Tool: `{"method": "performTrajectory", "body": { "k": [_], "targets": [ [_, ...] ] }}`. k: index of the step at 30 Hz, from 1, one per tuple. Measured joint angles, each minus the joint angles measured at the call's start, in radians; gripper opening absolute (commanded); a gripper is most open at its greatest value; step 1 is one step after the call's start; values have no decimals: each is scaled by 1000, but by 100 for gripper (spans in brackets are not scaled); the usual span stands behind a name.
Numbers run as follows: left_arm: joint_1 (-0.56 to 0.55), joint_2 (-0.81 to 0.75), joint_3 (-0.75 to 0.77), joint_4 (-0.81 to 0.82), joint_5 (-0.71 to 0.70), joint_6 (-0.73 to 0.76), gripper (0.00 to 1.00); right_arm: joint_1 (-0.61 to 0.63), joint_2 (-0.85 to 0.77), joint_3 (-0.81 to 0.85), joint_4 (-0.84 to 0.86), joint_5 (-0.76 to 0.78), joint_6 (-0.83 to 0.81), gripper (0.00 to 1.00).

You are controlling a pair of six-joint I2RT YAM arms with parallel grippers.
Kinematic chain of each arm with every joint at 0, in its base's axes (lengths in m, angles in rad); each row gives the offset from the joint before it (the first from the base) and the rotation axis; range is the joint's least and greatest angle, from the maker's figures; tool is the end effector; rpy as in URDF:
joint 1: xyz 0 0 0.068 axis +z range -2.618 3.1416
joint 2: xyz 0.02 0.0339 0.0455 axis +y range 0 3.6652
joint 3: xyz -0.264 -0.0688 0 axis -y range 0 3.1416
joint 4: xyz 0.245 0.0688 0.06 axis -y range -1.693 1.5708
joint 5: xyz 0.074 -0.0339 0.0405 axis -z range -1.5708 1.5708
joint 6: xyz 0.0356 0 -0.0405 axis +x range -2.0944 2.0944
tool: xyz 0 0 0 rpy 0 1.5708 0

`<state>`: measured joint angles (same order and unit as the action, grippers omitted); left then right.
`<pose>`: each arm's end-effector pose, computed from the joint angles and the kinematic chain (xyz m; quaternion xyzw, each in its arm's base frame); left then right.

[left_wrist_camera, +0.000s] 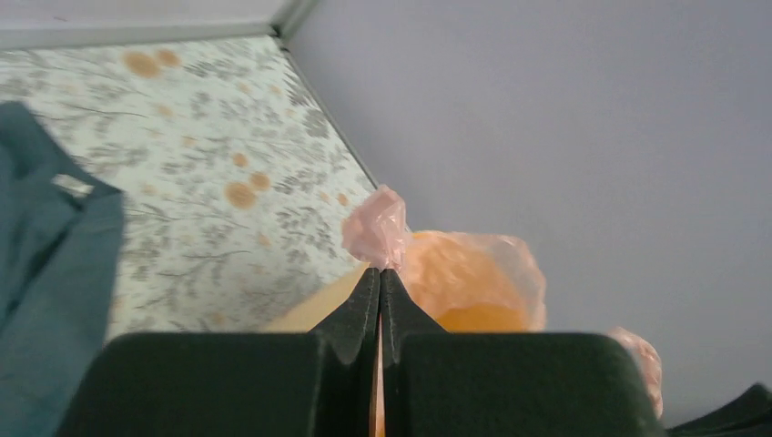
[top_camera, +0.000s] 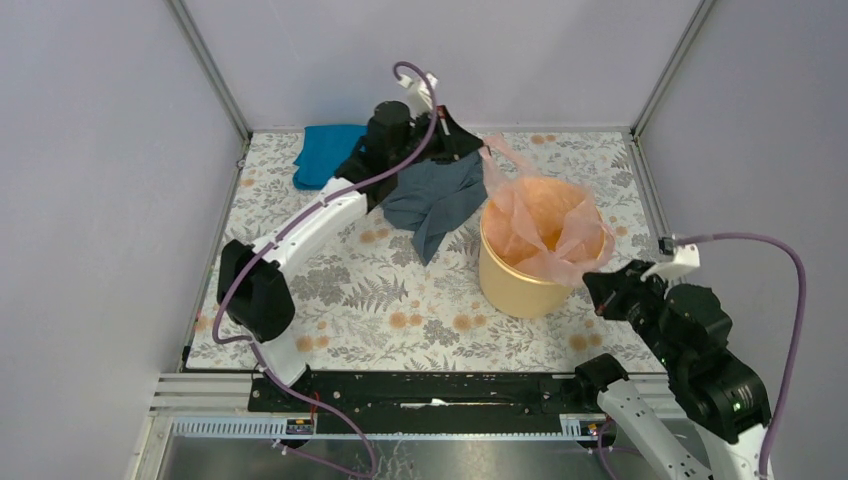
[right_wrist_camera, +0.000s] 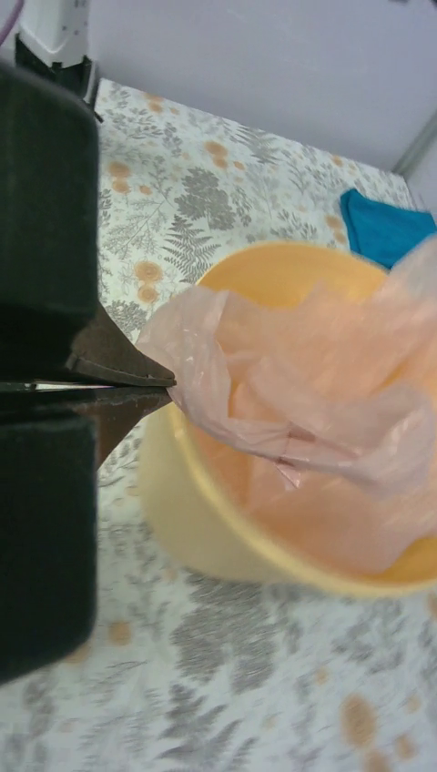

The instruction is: Put the trash bags into the trash bin

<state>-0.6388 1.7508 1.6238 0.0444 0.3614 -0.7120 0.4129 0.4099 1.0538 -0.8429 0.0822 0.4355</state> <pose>0.3335 -0.2634 0.3929 0.0952 0.7277 -0.5198 0.4373 0.0425 0.0154 0.3921 0.0348 0.7729 0.2315 0.5898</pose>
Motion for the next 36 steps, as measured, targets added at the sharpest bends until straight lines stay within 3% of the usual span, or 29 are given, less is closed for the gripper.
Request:
{"method": "performTrajectory", "body": {
  "k": [8, 11, 14, 17, 19, 24, 26, 29, 31, 34, 36],
  "targets": [
    [115, -27, -83, 3, 22, -15, 0, 0, -204, -49, -243, 169, 205, 0],
    [115, -27, -119, 1, 41, -16, 0, 0, -227, -35, -261, 169, 200, 19],
    [113, -27, -132, -2, 64, -22, 0, 0, -224, 4, -268, 158, 175, 57],
    [114, -35, -136, 8, 90, -37, 0, 0, -200, 65, -274, 144, 163, 82],
    [114, -52, -150, 19, 105, -49, 0, 0, -169, 103, -273, 143, 166, 90],
    [114, -88, -169, 36, 122, -66, 0, 0, -105, 99, -216, 114, 174, 99],
    [114, -92, -169, 39, 132, -69, 0, 0, -78, 87, -183, 107, 175, 96],
    [114, -94, -169, 40, 149, -75, 0, 0, -27, 64, -145, 124, 183, 78],
    [114, -94, -169, 40, 158, -76, 0, 0, 5, 47, -122, 143, 188, 59],
    [114, -100, -170, 39, 171, -74, 0, 0, 40, 25, -88, 167, 188, 19],
    [115, -113, -174, 29, 178, -70, 0, 0, 38, 18, -83, 174, 172, 7]
  ]
}}
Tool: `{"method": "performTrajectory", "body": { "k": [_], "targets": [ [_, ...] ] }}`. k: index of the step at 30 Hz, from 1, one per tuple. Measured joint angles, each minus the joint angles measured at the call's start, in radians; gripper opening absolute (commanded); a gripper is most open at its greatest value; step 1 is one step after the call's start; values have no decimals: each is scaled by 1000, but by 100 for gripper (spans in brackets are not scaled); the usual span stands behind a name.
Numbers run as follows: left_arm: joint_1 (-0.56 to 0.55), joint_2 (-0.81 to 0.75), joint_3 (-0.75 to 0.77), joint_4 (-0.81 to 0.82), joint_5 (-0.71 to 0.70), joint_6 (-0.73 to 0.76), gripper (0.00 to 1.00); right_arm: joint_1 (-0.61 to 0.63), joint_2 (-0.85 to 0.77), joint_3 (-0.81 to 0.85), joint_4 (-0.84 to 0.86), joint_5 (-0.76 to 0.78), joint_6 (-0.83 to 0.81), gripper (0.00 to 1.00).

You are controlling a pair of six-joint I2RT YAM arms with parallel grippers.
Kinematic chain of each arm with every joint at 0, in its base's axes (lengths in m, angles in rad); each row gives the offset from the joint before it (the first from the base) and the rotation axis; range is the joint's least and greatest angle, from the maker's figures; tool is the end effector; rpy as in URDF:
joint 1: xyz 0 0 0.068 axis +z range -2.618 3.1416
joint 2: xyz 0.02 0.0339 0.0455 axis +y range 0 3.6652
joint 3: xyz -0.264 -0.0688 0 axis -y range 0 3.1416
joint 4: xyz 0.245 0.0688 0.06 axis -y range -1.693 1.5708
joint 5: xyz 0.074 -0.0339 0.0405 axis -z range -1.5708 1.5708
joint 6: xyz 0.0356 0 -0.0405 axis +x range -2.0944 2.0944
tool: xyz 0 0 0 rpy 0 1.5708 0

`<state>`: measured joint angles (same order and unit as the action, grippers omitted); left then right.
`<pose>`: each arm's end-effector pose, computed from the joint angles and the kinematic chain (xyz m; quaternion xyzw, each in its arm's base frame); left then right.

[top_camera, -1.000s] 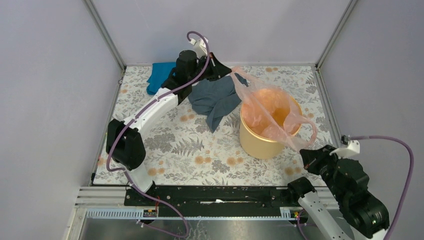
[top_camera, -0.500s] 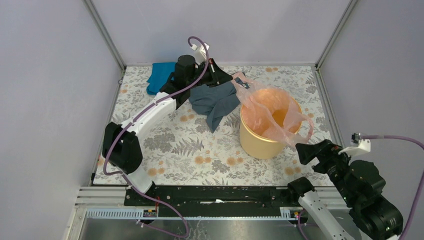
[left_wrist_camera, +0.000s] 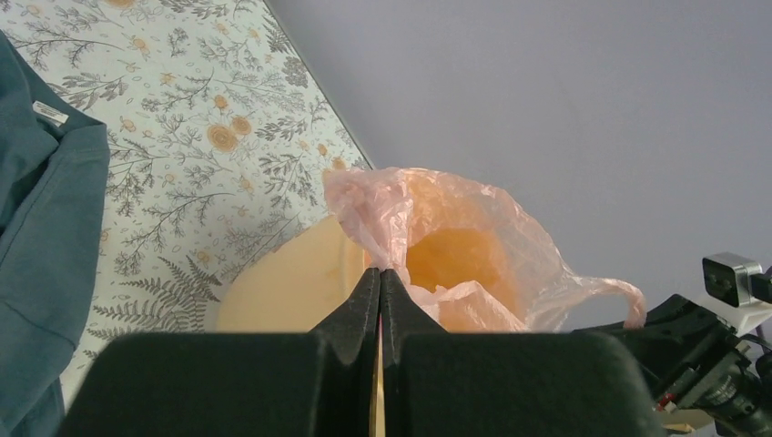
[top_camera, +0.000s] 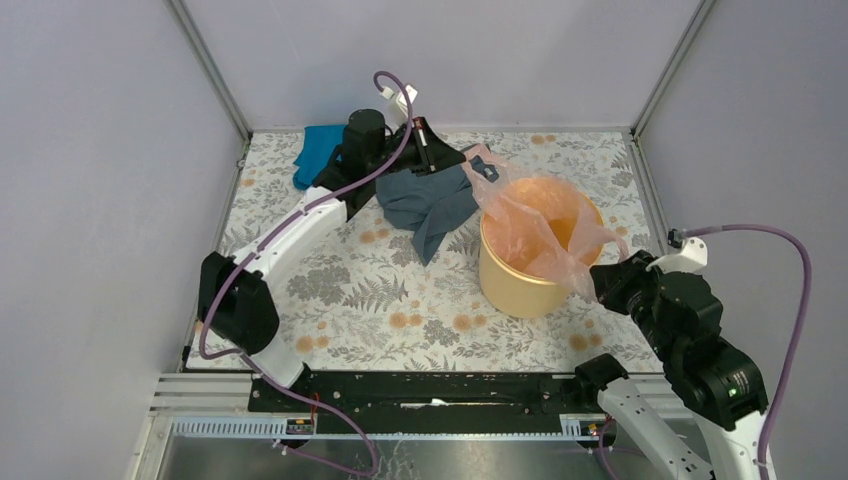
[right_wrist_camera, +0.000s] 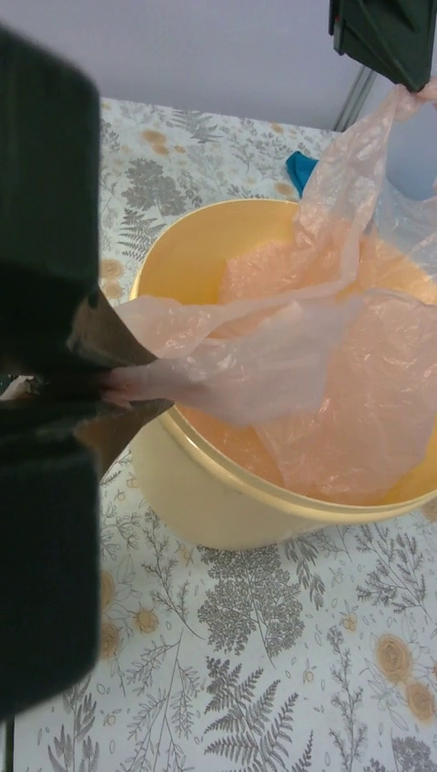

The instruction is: Put the trash bags into the trash bin

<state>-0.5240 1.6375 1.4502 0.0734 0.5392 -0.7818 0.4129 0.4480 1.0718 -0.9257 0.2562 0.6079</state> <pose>0.3314 -0.2126 0.3784 0.0834 0.7361 -0.5477 0.3890 0.0489 0.0116 0.3874 0.1531 0.7876 0.1974 0.5632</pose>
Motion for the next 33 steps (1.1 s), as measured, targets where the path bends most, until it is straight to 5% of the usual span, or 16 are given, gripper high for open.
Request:
{"method": "performTrajectory", "body": {
  "k": [2, 15, 29, 33],
  "targets": [
    [3, -24, -5, -21, 5, 10, 0, 0, -19, -1, -5, 8, -16, 0],
    [37, -261, -175, -207, -2, 147, 0, 0, -250, -27, -207, -75, -19, 2],
    [32, -277, -404, -217, -8, 117, 0, 0, -254, -127, -300, 6, 165, 10],
    [-7, -253, -412, -170, -28, 105, 0, 0, -254, -161, -299, 49, 198, 2]
  ]
}}
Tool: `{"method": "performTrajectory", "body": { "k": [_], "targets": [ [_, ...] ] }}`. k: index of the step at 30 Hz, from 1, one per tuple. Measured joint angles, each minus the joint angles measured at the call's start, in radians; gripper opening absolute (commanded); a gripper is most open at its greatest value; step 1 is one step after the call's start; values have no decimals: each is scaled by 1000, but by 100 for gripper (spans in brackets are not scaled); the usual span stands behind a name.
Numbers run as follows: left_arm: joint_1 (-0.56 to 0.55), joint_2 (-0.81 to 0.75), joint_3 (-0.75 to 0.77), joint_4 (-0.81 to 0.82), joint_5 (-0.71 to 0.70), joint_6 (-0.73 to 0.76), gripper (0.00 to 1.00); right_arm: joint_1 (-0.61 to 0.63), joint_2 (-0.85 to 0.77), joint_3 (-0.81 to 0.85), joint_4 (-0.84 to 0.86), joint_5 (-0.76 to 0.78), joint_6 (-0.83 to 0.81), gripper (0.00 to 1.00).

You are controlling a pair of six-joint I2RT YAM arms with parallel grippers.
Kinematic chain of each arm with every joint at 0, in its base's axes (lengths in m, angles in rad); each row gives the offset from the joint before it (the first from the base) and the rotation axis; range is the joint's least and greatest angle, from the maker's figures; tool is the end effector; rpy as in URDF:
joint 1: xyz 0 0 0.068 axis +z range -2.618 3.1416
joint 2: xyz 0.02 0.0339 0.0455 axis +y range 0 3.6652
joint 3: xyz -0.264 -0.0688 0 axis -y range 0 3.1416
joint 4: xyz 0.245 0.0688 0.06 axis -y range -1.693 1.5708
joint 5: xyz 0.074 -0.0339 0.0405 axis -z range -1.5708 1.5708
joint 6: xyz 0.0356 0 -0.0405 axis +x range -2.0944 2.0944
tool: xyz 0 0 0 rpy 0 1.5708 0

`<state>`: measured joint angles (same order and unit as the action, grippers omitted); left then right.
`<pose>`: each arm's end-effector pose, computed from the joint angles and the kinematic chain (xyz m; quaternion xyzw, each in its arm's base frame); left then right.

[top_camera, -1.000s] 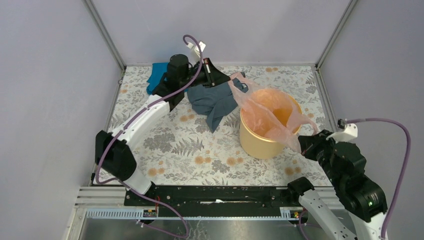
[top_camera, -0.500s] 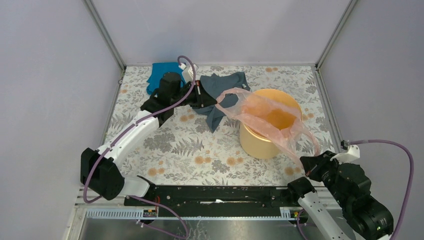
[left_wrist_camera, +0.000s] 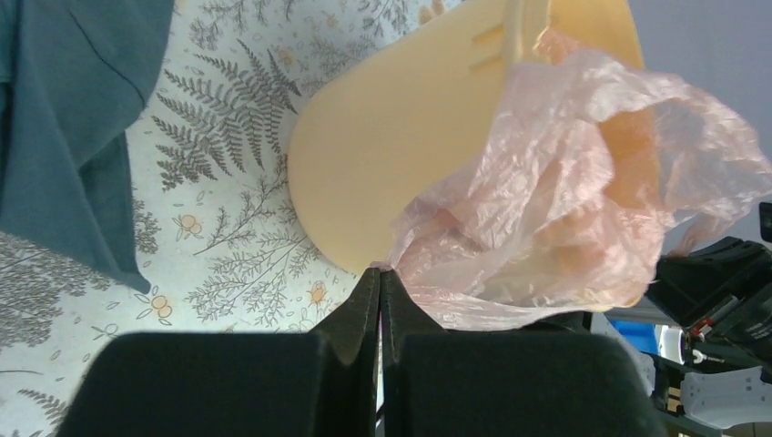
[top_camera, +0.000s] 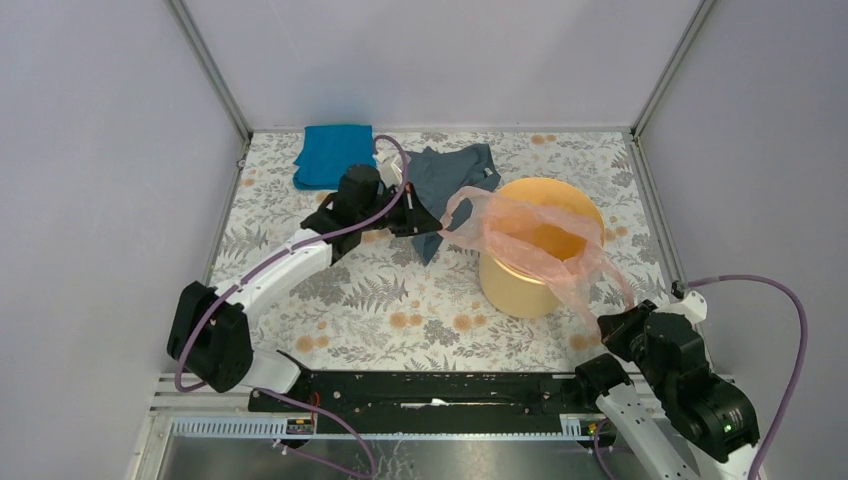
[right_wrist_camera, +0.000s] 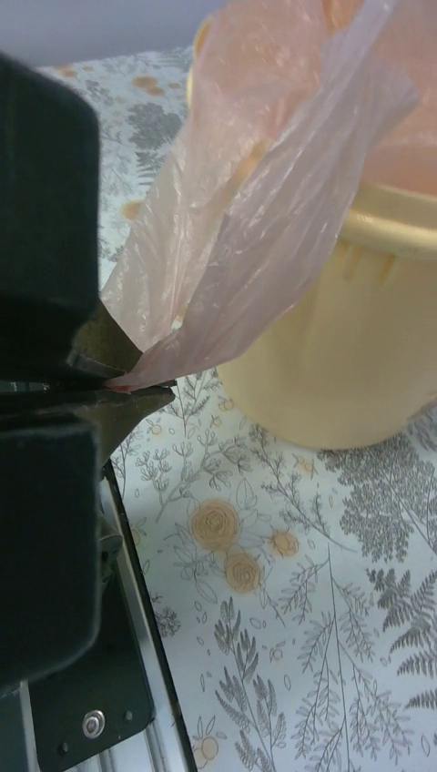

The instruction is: Put the trash bags into the trash bin

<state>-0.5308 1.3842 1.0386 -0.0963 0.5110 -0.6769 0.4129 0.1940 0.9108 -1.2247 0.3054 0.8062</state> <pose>0.2644 -0.1754 0.3014 0.0752 0.8251 -0.4697 0.3048 0.0048 -0.0096 0.3181 0.2421 0.8206 0.1792 0.4857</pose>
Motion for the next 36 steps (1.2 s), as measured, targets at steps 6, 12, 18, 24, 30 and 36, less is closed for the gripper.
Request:
{"method": "performTrajectory", "body": {
  "k": [6, 12, 18, 24, 30, 36],
  "targets": [
    [-33, 32, -25, 10, -50, -13, 0, 0, -8, -18, -4, 60, 28, 4],
    [-26, -66, -11, -71, -110, 24, 0, 0, -24, 87, 0, 14, -27, 13],
    [-21, -181, 7, -129, -161, 84, 0, 0, -24, 142, -39, -19, -40, 1],
    [-22, -142, -15, -148, -160, 86, 0, 0, -24, 128, -100, -32, 5, 12],
    [-23, -60, -22, -106, -158, 70, 0, 0, 12, 70, -115, 8, 81, 19],
    [-54, 126, -19, 51, -156, -35, 0, 0, 99, -56, 69, 105, 130, 21]
  ]
}}
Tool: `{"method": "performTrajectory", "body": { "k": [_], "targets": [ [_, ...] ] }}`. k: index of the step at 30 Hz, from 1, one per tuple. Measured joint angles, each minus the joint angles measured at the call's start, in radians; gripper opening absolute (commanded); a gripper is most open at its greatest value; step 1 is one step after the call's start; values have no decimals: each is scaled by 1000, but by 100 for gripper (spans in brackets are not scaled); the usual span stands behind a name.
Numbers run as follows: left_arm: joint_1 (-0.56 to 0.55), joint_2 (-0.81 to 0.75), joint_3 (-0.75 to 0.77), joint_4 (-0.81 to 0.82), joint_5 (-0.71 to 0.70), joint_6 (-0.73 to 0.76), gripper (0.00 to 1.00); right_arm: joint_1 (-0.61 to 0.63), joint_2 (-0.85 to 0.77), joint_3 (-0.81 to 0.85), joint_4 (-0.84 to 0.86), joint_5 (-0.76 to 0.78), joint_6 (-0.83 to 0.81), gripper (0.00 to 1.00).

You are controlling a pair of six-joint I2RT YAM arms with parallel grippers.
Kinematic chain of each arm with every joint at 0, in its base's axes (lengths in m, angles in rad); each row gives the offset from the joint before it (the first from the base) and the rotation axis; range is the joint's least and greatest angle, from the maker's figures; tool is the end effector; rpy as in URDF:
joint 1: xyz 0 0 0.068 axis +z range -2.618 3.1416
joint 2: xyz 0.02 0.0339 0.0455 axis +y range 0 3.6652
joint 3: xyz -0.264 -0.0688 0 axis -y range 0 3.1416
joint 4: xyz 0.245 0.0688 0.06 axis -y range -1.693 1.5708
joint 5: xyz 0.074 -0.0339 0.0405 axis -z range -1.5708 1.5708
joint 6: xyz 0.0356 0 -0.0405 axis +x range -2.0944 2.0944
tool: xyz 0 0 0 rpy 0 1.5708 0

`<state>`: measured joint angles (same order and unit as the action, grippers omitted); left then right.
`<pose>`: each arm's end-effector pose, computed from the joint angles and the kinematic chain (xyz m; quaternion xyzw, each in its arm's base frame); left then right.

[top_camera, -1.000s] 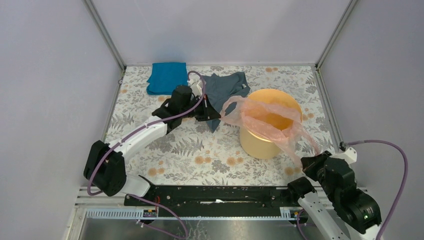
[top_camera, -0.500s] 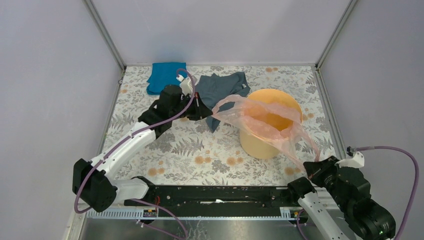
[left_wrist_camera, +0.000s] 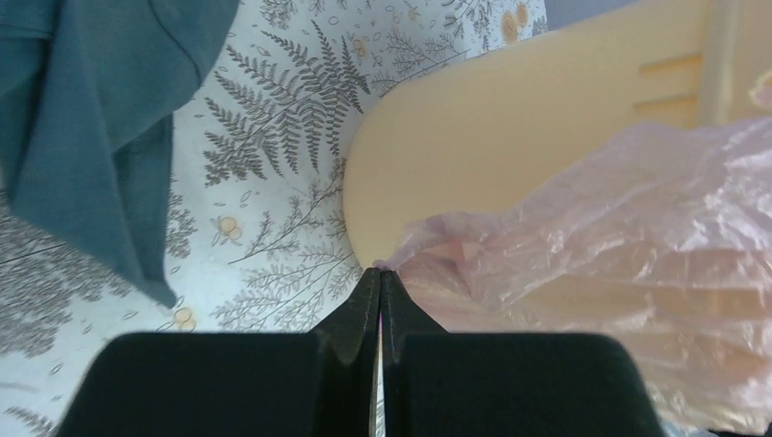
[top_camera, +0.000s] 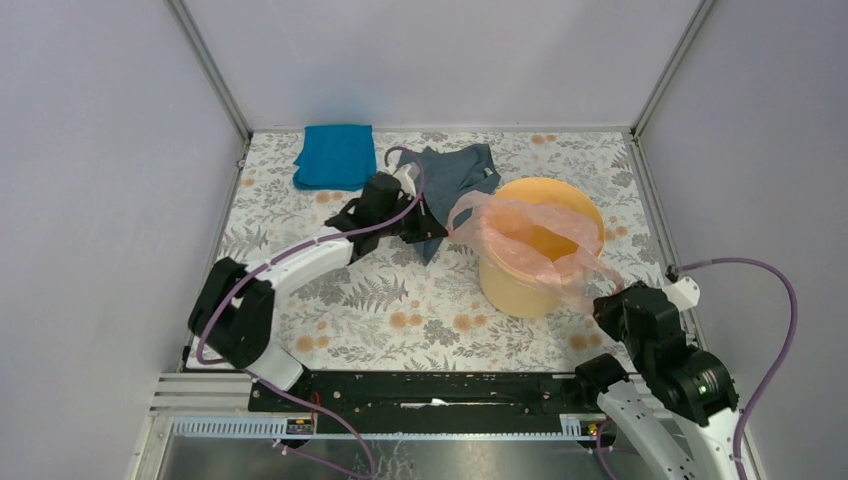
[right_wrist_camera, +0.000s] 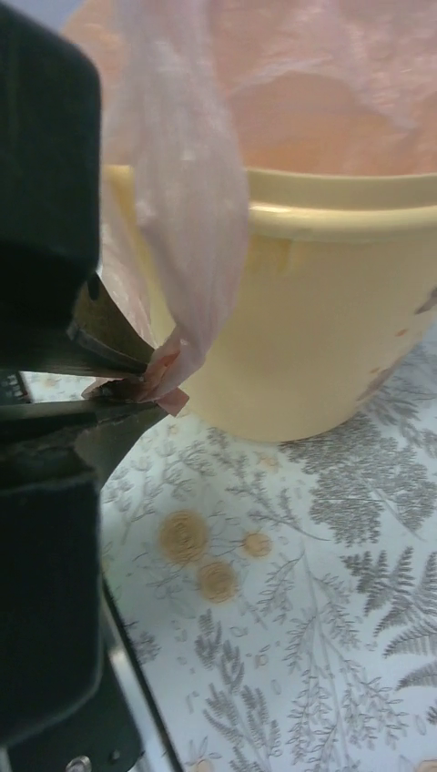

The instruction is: Put the trash bags into the trash bin

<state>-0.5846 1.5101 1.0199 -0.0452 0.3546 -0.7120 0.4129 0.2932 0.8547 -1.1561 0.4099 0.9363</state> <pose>0.2773 -0.1984 0.2598 0.0327 0.8592 -0.4163 0.2957 0.0341 -0.0005 0.3113 0.3159 0.8106 0.1464 0.4708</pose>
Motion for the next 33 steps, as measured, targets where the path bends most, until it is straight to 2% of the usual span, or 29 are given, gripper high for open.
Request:
{"method": "performTrajectory", "body": {
  "k": [5, 7, 9, 13, 14, 16, 20, 25, 28, 30, 33],
  "targets": [
    [-18, 96, 34, 77, 5, -71, 0, 0, 62, -70, 158, 104, -3, 24],
    [-22, 119, 58, 101, 8, -84, 0, 0, 60, -103, 209, 126, -12, 30],
    [-24, 127, 70, 118, 11, -87, 8, 0, 56, -117, 228, 130, -16, 45],
    [-24, 117, 72, 106, 10, -64, 27, 0, 41, -101, 217, 98, -47, 70],
    [-24, 103, 71, 87, 6, -55, 32, 0, 36, -75, 201, 77, -60, 79],
    [-24, 71, 66, 58, -2, -24, 40, 0, 23, -6, 170, 37, -85, 89],
    [-24, -61, 49, -29, -39, 46, 63, 0, -5, 185, 89, -33, -166, 99],
    [-22, -259, 24, -137, -113, 129, 98, 0, -11, 406, -8, -122, -323, 100],
    [-13, -329, 25, -154, -121, 173, 99, 0, 13, 470, -35, -146, -430, 98],
    [-6, -329, 48, -156, -100, 194, 99, 0, 72, 504, -36, -149, -507, 89],
    [-2, -262, 112, -129, -44, 214, 99, 0, 210, 532, 3, -133, -614, 81]
  ]
}}
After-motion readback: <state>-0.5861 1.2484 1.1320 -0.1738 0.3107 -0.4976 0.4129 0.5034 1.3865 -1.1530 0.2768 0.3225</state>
